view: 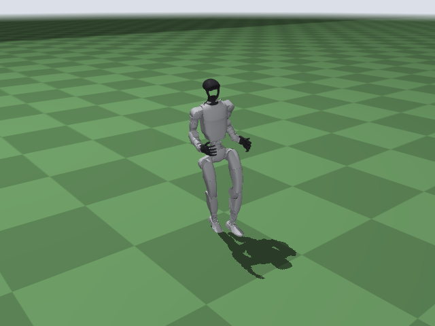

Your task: Walk run

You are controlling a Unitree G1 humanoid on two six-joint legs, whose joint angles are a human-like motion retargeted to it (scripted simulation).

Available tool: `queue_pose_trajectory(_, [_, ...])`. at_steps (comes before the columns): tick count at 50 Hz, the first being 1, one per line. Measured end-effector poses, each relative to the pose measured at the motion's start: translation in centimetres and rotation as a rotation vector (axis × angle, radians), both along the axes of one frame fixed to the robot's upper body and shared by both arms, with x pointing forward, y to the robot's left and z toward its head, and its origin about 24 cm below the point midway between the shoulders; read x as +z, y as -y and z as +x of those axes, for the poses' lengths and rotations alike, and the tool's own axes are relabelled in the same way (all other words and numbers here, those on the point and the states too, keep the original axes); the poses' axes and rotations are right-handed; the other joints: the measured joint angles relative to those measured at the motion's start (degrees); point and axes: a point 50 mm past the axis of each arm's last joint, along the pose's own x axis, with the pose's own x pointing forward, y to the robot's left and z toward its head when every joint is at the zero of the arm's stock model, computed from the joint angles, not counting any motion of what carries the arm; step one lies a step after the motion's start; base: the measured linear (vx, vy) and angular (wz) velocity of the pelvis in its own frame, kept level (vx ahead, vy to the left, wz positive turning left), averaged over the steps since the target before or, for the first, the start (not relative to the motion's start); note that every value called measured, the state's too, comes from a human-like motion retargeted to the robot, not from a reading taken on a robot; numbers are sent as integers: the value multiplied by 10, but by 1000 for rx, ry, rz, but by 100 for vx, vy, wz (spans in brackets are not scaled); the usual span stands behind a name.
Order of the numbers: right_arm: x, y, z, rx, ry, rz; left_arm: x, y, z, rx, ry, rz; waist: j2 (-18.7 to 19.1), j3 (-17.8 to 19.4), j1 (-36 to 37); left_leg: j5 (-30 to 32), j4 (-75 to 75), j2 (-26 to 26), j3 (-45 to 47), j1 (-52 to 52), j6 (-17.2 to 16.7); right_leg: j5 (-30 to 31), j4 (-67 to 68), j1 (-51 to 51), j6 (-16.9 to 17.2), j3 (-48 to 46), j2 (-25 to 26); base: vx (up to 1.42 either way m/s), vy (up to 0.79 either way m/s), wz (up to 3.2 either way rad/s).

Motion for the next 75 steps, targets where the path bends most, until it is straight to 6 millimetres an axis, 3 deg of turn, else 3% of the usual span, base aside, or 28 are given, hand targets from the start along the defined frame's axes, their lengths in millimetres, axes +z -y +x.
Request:
queue_pose_trajectory(3, [-2, 5, -10, 65, -79, -181, 8, -2, 12, 11, 44, 6, -1, 20, 35, -25, -144, -35, -95, 20, -19, 91, 8, 64, 8, -41, 5, 132, -15, -46])
queue_pose_trajectory(5, [-8, 7, -20, 65, -135, -242, 17, 0, 27, 1, 99, 24, 2, 30, 40, 60, -153, -18, -72, 28, 29, 149, 54, 85, 28, -51, 14, 131, -25, 2])
queue_pose_trajectory(7, [-28, 5, -36, 49, -235, -262, 24, 7, 44, -24, 141, 57, -28, 16, 22, -83, -64, -56, -37, 33, 94, 167, 208, 49, 68, -73, -14, 178, -22, 77])
queue_pose_trajectory(10, [-75, -2, -69, 90, -476, -263, 36, 14, 85, 12, 264, 47, -5, -6, -50, -138, 29, -54, -135, 17, 54, 167, 398, -35, 56, -145, -40, 124, -1, 80])
queue_pose_trajectory(12, [-99, 0, -100, 111, -641, -212, 51, 23, 114, -18, 371, -33, 16, -12, -38, -167, 30, -8, -94, 55, 48, 83, 454, -102, 45, -115, -27, 113, -21, -23])
queue_pose_trajectory(15, [-103, 24, -139, 114, -743, -200, 91, 39, 146, -44, 573, -59, 25, -8, -27, -158, -24, -3, -93, 124, 30, -28, 441, -187, 47, -83, -21, 101, -19, 16])
queue_pose_trajectory(20, [-88, 57, -167, 6, -759, -293, 131, 33, 152, -38, 722, 51, 56, -7, -118, -15, -98, -3, -141, 219, -20, -106, 188, -252, 79, -125, -75, 119, -19, 138])
queue_pose_trajectory(25, [-82, 55, -150, -126, -665, -274, 114, 22, 138, -98, 612, 88, 42, 6, -143, 132, -108, -1, -130, 327, -75, -148, -16, -254, 134, 34, -70, 118, -28, 46])
queue_pose_trajectory(27, [-81, 46, -132, -164, -602, -263, 97, 14, 126, -112, 526, 113, 24, 6, -153, 186, -34, -16, -142, 334, -98, -67, 24, -242, 100, 22, -77, 143, -46, 28])
queue_pose_trajectory(29, [-84, 30, -117, -180, -564, -235, 67, 2, 100, -130, 378, 182, 24, -10, -146, 242, 106, -13, -124, 289, -116, -155, 95, -242, 47, 9, -57, 158, -61, -2])
queue_pose_trajectory(31, [-88, 21, -92, -204, -515, -157, 32, -3, 72, -178, 191, 258, 28, -17, -121, 276, 245, 8, -101, 218, -122, -199, 129, -222, 47, 22, -43, 116, -32, 15])
queue_pose_trajectory(35, [-70, -12, -35, -98, -341, 64, -15, 6, 12, -169, -89, 139, 23, -18, -112, 156, 300, 25, -47, 134, -59, -203, 89, -147, 47, -17, -62, 95, 3, 45])
queue_pose_trajectory(37, [-47, -15, -15, -78, -209, 96, -16, -4, -7, -61, -97, 74, 14, -6, -84, 77, 277, 13, -19, 86, -32, -166, 49, -105, 53, -24, -63, 79, 13, -20])
queue_pose_trajectory(40, [-16, -21, 2, 38, -60, 27, -8, -24, -23, 45, -78, 87, -3, 7, -15, 8, 140, -21, 3, 36, -40, -100, 2, -52, 72, -39, -63, 103, 5, -65])
queue_pose_trajectory(45, [11, -24, 16, 205, 16, -198, 7, -39, -10, -2, -29, 173, 17, 29, 40, -25, -159, -71, -12, 40, -18, -60, -16, 44, 101, -110, -16, 90, -7, 57])
queue_pose_trajectory(49, [9, -18, 17, 184, -1, -304, 8, -25, 20, 33, 44, 147, -19, 16, 37, -63, -134, -32, 169, 83, 98, 28, 56, 89, 149, -153, -25, 129, -58, 69])
queue_pose_trajectory(50, [3, -15, 16, 164, -23, -321, 8, -18, 29, 31, 63, 140, -22, 9, 33, -105, -96, -28, 153, 86, 98, 68, 92, 90, 172, -166, -22, 126, -28, 136])
queue_pose_trajectory(52, [-17, -7, 15, 153, -90, -393, 12, 1, 52, 58, 138, 139, 7, -12, -7, -138, -11, -54, -78, 8, 98, 158, 211, 8, 187, -138, 22, 95, 44, 199])
queue_pose_trajectory(53, [-32, -4, 13, 171, -152, -446, 18, 2, 62, 121, 177, 147, 23, -9, -21, -154, 30, -7, -15, 13, 98, 164, 294, -35, 188, -77, 49, 84, 47, 121])
queue_pose_trajectory(55, [-65, 6, -5, 174, -334, -533, 33, 22, 83, 226, 268, 115, 67, -4, -7, -173, 43, 33, 1, 48, 98, 102, 403, -92, 170, -22, 75, 83, 51, 90])
queue_pose_trajectory(57, [-82, 19, -32, 176, -458, -532, 51, 26, 94, 295, 374, 71, 90, 0, 1, -156, -2, 10, -34, 92, 98, 45, 422, -133, 122, 12, 72, 83, 55, 157])
queue_pose_trajectory(60, [-91, 36, -72, 58, -542, -440, 69, 20, 102, 231, 466, 57, 112, 3, -23, -87, -66, -30, -114, 140, 98, -48, 395, -192, 2, -52, -34, 61, 37, 302])
queue_pose_trajectory(63, [-94, 46, -108, -104, -600, -398, 81, 11, 110, 126, 507, 87, 122, -4, -73, -24, -104, -51, -203, 185, 89, -111, 293, -231, -31, -106, -96, 83, 21, 383])
queue_pose_trajectory(67, [-97, 36, -131, -205, -646, -391, 94, -2, 119, 56, 558, 148, 88, 11, -123, 28, -118, -101, -325, 255, 82, -107, 75, -240, 56, 33, -59, 83, -7, 312])
queue_pose_trajectory(70, [-96, 25, -122, -173, -617, -388, 99, -11, 123, 3, 560, 224, 42, 30, -101, 36, -98, -130, -358, 307, 70, -126, -25, -227, 150, 236, -35, 78, -19, 137])
queue_pose_trajectory(72, [-95, 18, -109, -94, -583, -392, 93, -11, 119, -13, 529, 252, 14, 35, -97, 69, -39, -156, -365, 327, 47, -85, -25, -220, 198, 251, -44, 99, -23, 149])
queue_pose_trajectory(73, [-94, 17, -100, -45, -561, -397, 89, -10, 116, -8, 508, 251, 6, 32, -102, 103, 5, -164, -354, 323, 22, -65, -7, -216, 194, 235, -47, 95, -18, 181])
queue_pose_trajectory(75, [-92, 14, -84, 57, -532, -414, 72, -5, 106, 8, 439, 219, 7, 14, -100, 179, 119, -156, -264, 272, -71, -131, 62, -218, 159, 122, -67, 92, -14, 204])
